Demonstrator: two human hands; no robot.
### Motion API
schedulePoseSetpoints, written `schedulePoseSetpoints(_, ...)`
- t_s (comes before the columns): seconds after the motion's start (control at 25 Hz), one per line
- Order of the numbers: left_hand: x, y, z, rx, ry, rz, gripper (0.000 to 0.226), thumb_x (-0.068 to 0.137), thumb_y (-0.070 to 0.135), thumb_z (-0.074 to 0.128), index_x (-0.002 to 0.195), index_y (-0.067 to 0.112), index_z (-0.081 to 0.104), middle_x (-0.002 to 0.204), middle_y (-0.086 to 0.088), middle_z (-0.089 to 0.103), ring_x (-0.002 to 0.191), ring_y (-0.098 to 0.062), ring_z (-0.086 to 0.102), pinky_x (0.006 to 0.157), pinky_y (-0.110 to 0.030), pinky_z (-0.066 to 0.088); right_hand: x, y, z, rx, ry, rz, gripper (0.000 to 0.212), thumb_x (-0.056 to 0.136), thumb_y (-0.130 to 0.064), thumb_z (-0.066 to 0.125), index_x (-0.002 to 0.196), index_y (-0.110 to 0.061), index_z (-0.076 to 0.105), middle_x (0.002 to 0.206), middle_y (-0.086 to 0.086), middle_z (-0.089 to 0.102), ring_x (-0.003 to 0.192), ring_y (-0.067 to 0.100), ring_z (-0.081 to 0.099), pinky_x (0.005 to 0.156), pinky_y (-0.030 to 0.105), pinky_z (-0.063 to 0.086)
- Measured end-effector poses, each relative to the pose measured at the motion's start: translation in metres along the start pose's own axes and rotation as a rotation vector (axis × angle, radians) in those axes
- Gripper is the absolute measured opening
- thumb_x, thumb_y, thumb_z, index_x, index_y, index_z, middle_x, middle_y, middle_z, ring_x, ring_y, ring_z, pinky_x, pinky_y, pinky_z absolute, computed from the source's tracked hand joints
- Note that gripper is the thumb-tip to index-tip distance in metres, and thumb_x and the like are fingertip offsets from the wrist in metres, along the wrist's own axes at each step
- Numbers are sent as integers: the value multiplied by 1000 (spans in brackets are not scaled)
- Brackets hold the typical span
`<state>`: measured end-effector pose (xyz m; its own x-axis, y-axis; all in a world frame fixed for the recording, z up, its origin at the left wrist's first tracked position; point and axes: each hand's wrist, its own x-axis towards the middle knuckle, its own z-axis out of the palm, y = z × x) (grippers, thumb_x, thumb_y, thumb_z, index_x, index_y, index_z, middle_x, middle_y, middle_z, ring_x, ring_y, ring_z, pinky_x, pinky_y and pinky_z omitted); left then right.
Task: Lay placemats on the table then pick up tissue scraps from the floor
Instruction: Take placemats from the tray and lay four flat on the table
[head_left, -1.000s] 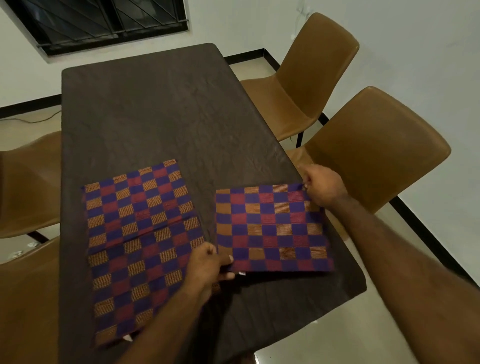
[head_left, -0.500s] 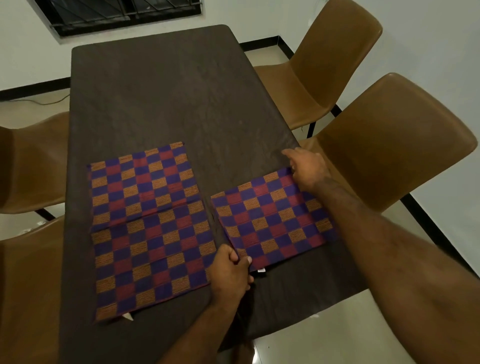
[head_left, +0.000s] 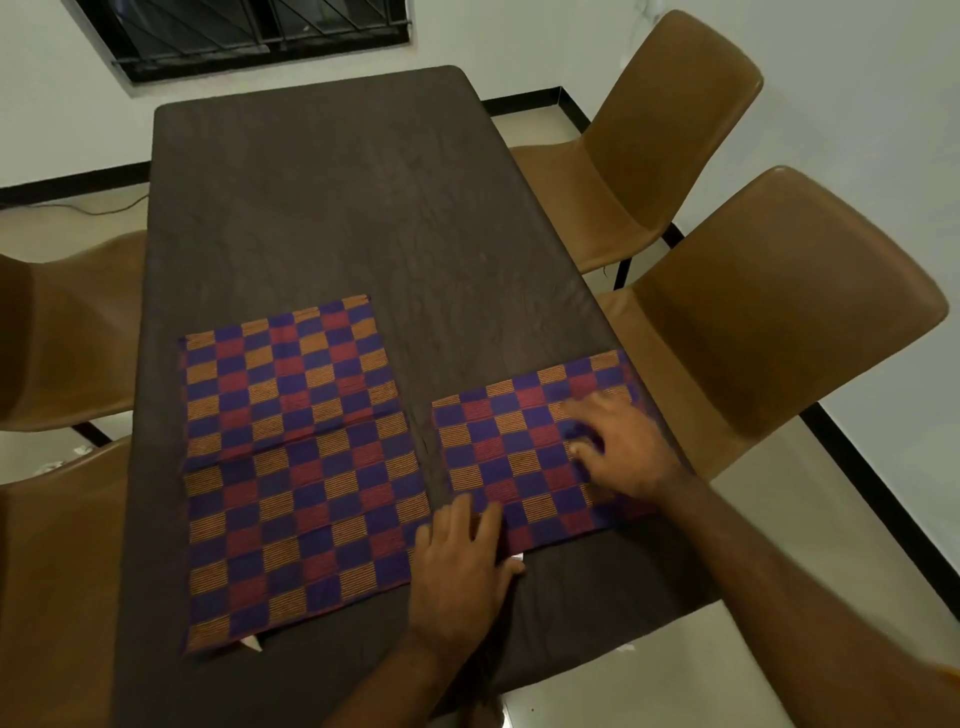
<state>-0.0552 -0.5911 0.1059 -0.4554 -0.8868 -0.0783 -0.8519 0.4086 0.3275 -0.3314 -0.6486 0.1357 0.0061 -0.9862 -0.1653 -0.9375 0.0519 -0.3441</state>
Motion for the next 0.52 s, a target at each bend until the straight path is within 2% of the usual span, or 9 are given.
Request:
schedulePoseSetpoints(0.08, 3, -4, 2, 67, -116, 109, 69, 88, 66, 62, 145, 30, 49, 144, 1, 49, 133, -23, 47, 109, -43, 40, -30, -8, 14, 33, -180, -24, 76, 80, -69, 58, 147, -41, 35, 150, -12, 41, 138, 13, 36, 111, 40, 36)
schedulePoseSetpoints(0.12, 6, -7, 3, 66, -165, 130, 64, 93, 64, 56, 147, 31, 46, 146, 3, 47, 135, -22, 44, 112, -41, 36, -42, -9, 21, 12, -240, -44, 85, 76, -78, 55, 149, -42, 30, 154, -14, 34, 141, 12, 30, 113, 41, 31)
schedulePoseSetpoints(0.2, 12, -11, 3, 50, -153, 167, 47, 102, 54, 48, 143, 31, 48, 141, 5, 52, 131, -19, 47, 109, -39, 37, -58, -6, 30, -44, -270, -87, 94, 72, -87, 51, 151, -43, 24, 158, -16, 26, 143, 10, 25, 114, 40, 26)
schedulePoseSetpoints(0.28, 17, -11, 0, 57, -121, 201, 36, 105, 45, 47, 137, 30, 54, 133, 3, 60, 121, -19, 55, 103, -38, 45, -66, -3, 32, -90, -264, -109, 92, 75, -81, 53, 152, -42, 21, 159, -16, 24, 145, 10, 24, 116, 39, 23)
schedulePoseSetpoints(0.36, 25, -9, -5, 58, -126, 208, 29, 105, 41, 50, 130, 29, 57, 125, 2, 66, 111, -18, 60, 95, -36, 50, -69, -1, 29, -103, -232, -110, 80, 84, -66, 57, 153, -40, 25, 159, -14, 29, 146, 11, 27, 117, 38, 23)
schedulePoseSetpoints(0.52, 44, -13, -22, -43, -149, 136, 24, 95, 47, 63, 113, 34, 54, 109, 10, 67, 95, -12, 64, 80, -32, 56, -67, 10, 6, -81, -90, -54, 46, 96, -35, 54, 140, -42, 45, 137, -15, 57, 127, 6, 50, 108, 32, 39)
